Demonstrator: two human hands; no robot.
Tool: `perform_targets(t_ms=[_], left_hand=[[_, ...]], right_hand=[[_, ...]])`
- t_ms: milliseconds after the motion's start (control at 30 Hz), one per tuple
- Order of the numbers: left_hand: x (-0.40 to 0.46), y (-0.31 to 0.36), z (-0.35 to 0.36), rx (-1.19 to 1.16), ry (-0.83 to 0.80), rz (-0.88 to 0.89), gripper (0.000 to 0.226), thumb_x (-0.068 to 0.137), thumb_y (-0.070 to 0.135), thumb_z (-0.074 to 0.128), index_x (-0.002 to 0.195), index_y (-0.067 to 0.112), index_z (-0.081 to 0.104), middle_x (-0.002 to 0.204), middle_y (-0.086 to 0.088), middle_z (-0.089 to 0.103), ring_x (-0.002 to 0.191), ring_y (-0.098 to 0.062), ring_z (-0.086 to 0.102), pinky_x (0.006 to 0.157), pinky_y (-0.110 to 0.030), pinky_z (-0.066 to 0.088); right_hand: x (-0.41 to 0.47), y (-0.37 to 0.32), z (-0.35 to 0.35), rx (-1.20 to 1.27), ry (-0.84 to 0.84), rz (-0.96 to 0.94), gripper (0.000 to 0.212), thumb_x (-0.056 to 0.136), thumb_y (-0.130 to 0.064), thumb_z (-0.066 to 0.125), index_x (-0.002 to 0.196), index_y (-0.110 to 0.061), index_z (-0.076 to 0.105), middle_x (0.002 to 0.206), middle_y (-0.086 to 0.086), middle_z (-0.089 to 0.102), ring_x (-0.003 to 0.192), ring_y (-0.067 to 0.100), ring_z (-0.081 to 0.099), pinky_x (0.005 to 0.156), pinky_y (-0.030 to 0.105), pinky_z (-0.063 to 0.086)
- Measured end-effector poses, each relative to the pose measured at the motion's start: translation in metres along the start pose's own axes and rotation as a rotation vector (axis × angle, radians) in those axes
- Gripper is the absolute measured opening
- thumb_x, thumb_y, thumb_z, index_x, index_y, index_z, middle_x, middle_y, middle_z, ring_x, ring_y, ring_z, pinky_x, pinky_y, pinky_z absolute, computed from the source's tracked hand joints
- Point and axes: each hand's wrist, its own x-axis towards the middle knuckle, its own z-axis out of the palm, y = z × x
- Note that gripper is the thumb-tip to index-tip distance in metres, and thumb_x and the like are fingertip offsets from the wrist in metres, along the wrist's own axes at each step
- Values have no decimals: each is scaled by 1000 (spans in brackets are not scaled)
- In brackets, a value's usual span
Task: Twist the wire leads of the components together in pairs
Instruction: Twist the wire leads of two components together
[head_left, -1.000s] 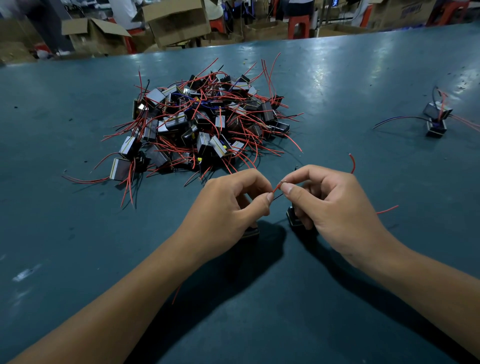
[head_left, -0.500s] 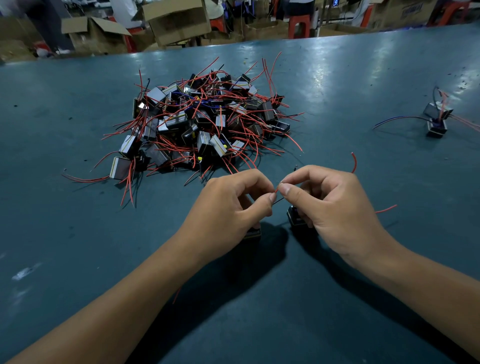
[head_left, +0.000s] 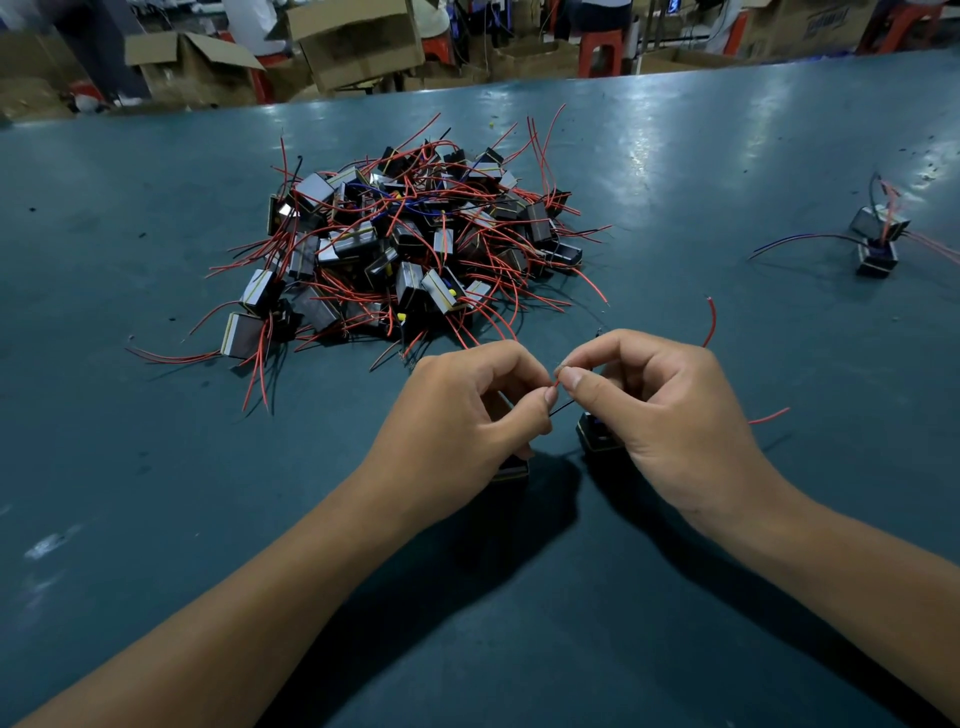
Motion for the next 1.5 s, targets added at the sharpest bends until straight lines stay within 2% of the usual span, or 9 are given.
perform_targets(t_ms=[133, 333, 500, 600, 733, 933, 1067, 1300, 1500], left_hand=[[0, -1, -1, -4, 7, -4, 9, 95, 17, 67, 86, 19, 67, 74, 6, 72, 59, -12, 70, 55, -26, 55], [-1, 0, -3, -5, 15, 2, 9, 94, 18, 66, 85, 19, 66, 74, 6, 72, 59, -12, 71, 57, -29, 57], [-1, 1, -3, -3, 9, 2, 9, 94, 18, 66, 86, 19, 67, 74, 6, 72, 60, -11, 70, 57, -31, 57], [-1, 1, -4, -10, 15, -9, 9, 94, 17, 66, 86, 18, 66, 75, 6, 72, 60, -12, 71, 57, -35, 58], [-1, 0, -4, -11, 24, -19, 10, 94, 16, 66, 85, 20, 65, 74, 5, 72, 59, -12, 70, 57, -36, 57], [-1, 1, -2, 14, 30, -6, 10, 95, 20, 66, 84, 20, 65, 73, 6, 71, 58, -11, 70, 54, -24, 53], [-1, 2, -1, 31, 24, 3, 10, 96, 21, 66, 85, 20, 66, 73, 6, 71, 58, -10, 70, 53, -21, 51], [0, 1, -1, 27, 43, 11, 10, 95, 20, 65, 85, 20, 66, 73, 6, 71, 57, -11, 70, 52, -33, 55], [0, 0, -1, 35, 37, 5, 11, 95, 21, 66, 85, 21, 67, 73, 7, 72, 57, -10, 70, 53, -27, 55]], right_hand=[[-1, 0, -1, 24, -25, 22, 4, 90, -15, 71, 87, -17, 71, 58, 5, 48, 51, 13, 36, 46, 25, 28], [-1, -1, -1, 18, -22, 10, 12, 93, -12, 66, 82, -17, 67, 54, -3, 52, 47, 10, 42, 45, 23, 35], [-2, -3, 0, 66, -34, 29, 7, 92, -15, 68, 86, -18, 69, 57, 0, 59, 48, 12, 47, 45, 23, 40], [-1, -4, -1, 154, -45, 83, 4, 89, -19, 69, 89, -18, 64, 67, 5, 68, 52, 16, 56, 52, 28, 50], [-1, -3, -3, 141, -59, 90, 14, 96, -15, 61, 84, -23, 62, 71, 7, 70, 57, 17, 63, 58, 31, 57], [-2, -4, -1, 85, -16, 77, 14, 96, -10, 61, 86, -18, 66, 59, 6, 64, 44, 18, 52, 45, 26, 46], [-2, -5, 1, 55, 9, 70, 13, 94, -10, 63, 85, -17, 69, 54, 2, 60, 41, 14, 47, 40, 23, 40], [-2, -5, 1, 30, -6, 52, 15, 93, -11, 65, 83, -19, 71, 52, -2, 57, 45, 10, 47, 43, 24, 38], [-2, -5, 1, 66, 2, 49, 14, 93, -10, 65, 84, -18, 71, 52, -2, 56, 45, 10, 46, 42, 23, 37]])
